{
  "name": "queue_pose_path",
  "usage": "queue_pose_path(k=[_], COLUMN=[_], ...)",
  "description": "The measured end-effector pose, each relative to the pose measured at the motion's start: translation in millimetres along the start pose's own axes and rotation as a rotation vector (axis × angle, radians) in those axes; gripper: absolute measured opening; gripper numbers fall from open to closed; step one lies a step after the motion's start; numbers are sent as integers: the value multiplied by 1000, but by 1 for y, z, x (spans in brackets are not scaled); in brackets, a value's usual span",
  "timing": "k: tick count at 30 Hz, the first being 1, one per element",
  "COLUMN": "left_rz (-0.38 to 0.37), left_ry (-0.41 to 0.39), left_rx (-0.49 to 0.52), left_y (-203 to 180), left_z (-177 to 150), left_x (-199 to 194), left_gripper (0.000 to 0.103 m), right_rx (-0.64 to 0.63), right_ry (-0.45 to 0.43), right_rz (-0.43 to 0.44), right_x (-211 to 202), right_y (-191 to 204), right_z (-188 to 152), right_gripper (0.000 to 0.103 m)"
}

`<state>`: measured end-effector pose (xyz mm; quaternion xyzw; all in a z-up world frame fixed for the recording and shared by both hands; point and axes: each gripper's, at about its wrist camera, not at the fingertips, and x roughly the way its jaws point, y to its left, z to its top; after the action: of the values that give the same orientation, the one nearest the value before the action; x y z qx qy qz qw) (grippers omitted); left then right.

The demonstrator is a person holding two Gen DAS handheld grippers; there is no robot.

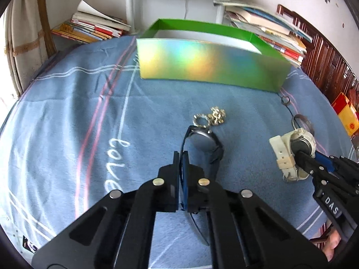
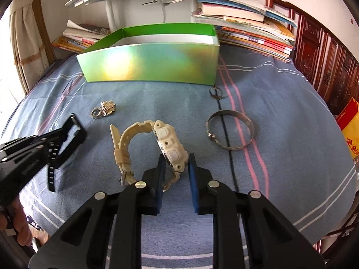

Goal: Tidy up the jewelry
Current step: 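Lift and carry both watches over the green box with both tools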

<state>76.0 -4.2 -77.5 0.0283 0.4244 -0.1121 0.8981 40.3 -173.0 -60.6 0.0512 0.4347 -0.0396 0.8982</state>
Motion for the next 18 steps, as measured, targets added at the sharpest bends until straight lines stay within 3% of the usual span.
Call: queue_pose_path(k=[10, 13, 18], left_rz=[-47, -48, 8], left_ry=[-48, -78, -197], left_rx=[-14, 14, 68], left_y=[10, 6, -2], left_z=[12, 37, 110], left_x=[-29, -38, -48], left_gripper=[3, 3, 3], right_rx=[11, 5, 12], right_ry=[-23, -76, -175], right_rz=[19, 47, 43], right_x=[-11, -25, -28], right_y=[-7, -8, -12], right_z=[15, 42, 116], right_gripper=[21, 21, 21])
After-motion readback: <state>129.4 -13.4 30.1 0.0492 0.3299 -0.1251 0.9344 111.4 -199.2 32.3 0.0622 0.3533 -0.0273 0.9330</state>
